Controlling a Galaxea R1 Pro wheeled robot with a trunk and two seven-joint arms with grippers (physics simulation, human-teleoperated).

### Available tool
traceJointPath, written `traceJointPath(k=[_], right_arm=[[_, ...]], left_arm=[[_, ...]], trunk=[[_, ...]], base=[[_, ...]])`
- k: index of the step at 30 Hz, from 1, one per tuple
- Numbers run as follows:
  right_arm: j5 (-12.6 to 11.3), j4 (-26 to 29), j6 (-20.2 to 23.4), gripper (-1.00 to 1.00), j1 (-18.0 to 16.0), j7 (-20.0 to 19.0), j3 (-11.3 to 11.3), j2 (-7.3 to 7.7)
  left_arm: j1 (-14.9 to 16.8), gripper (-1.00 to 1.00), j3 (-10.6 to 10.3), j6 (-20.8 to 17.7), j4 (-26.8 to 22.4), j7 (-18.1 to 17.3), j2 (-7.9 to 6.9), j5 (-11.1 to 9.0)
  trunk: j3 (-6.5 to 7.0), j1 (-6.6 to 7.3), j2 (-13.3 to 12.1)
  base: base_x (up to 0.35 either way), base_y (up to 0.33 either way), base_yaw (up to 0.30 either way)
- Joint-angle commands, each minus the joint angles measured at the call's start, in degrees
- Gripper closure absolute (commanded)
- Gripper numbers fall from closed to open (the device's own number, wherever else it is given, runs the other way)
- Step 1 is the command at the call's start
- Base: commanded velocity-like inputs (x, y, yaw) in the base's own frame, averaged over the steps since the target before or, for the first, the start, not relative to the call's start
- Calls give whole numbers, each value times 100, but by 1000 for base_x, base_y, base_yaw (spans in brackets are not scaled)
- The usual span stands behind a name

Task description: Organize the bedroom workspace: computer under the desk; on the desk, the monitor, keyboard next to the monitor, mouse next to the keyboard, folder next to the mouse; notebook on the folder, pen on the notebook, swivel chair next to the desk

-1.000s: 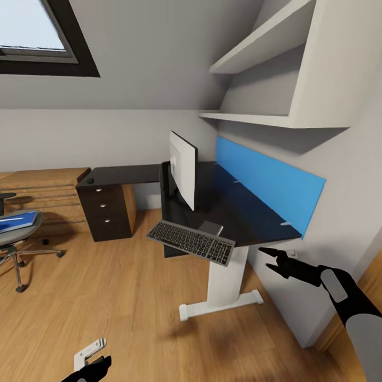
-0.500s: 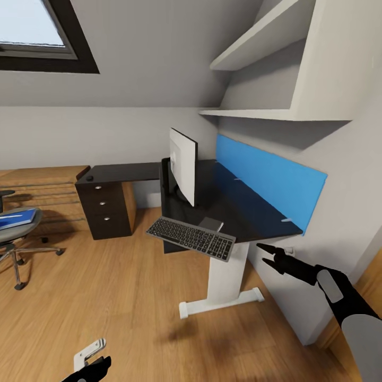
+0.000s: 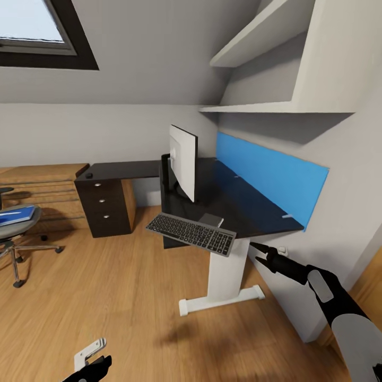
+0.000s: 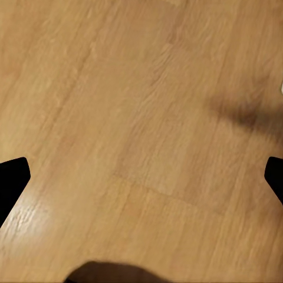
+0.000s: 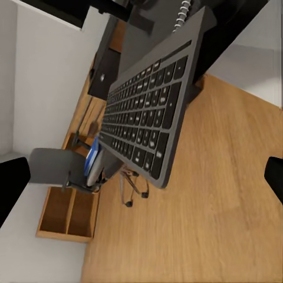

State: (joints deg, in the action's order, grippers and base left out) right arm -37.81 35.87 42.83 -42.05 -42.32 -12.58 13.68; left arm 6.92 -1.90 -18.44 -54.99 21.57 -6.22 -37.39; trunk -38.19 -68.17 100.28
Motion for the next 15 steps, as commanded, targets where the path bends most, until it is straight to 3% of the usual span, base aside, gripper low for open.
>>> traceJointPath(k=[1,15], right_arm=[[-7,-1,33,-100,-4,-9,-16,0],[-9,-1,31,-100,-4,24,-39,-4]], left_arm=[[2,-100,-20,-10,-10,51,-6,-49],[2,-100,-14,-3,22,58,-2,-49]], trunk=[[-24,-22,45],[-276,-330,606]], base=[[0,0,0],[0,0,0]])
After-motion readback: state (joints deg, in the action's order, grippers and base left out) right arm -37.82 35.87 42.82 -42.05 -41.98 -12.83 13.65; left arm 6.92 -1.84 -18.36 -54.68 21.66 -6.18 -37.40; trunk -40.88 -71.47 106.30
